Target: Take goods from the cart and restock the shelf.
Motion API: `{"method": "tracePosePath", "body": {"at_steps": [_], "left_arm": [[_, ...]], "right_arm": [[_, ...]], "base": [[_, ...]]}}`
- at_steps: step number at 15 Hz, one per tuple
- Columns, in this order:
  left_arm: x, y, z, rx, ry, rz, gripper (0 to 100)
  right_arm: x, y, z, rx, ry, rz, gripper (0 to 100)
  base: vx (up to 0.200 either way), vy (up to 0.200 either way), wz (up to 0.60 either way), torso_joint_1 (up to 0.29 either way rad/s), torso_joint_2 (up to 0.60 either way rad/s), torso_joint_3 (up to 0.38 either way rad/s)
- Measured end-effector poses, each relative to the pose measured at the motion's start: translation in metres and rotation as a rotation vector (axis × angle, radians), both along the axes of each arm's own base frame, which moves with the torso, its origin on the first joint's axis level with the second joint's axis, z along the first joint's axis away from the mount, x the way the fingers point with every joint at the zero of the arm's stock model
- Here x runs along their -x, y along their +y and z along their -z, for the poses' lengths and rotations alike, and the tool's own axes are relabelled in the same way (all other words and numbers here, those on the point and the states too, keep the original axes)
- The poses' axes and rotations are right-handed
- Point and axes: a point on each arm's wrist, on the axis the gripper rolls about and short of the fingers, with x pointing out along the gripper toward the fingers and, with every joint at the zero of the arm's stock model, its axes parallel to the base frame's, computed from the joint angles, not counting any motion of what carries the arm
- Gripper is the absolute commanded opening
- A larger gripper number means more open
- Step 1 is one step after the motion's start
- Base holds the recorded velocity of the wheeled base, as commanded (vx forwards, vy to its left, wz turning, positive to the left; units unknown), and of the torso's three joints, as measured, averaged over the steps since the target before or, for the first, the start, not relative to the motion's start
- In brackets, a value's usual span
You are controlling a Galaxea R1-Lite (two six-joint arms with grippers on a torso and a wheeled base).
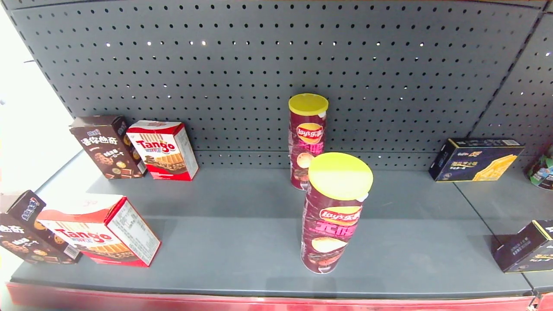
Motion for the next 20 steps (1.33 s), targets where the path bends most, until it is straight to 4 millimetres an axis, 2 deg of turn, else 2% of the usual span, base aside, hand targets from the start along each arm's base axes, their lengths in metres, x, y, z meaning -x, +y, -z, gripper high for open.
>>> {"method": "tracePosePath", "body": {"at_steps": [7,10,13,20], "left_arm": [[0.0037,0.0014,0.0026,-0.017,-0.049,-0.056,100],[0.0033,0.0070,0.0072,-0.041,-0.002,-0.315,100],[0.0036,0.0056,0.0075,-0.013,0.010,-0.240,100],[0.0036,0.0056,0.0075,-0.002,0.013,-0.241,100]], "right_arm": [[0.0000,0.0000,0.0000,0.000,0.000,0.000,100],[0.0000,0.0000,0.0000,0.000,0.000,0.000,100],[0.0000,0.0000,0.0000,0.000,0.000,0.001,100],[-0.0001,0.0000,-0.0008,0.006,-0.003,-0.001,100]], "base": [[0.000,0.000,0.00,0.000,0.00,0.000],[0.000,0.000,0.00,0.000,0.00,0.000],[0.000,0.000,0.00,0.000,0.00,0.000],[0.000,0.000,0.00,0.000,0.00,0.000]]}}
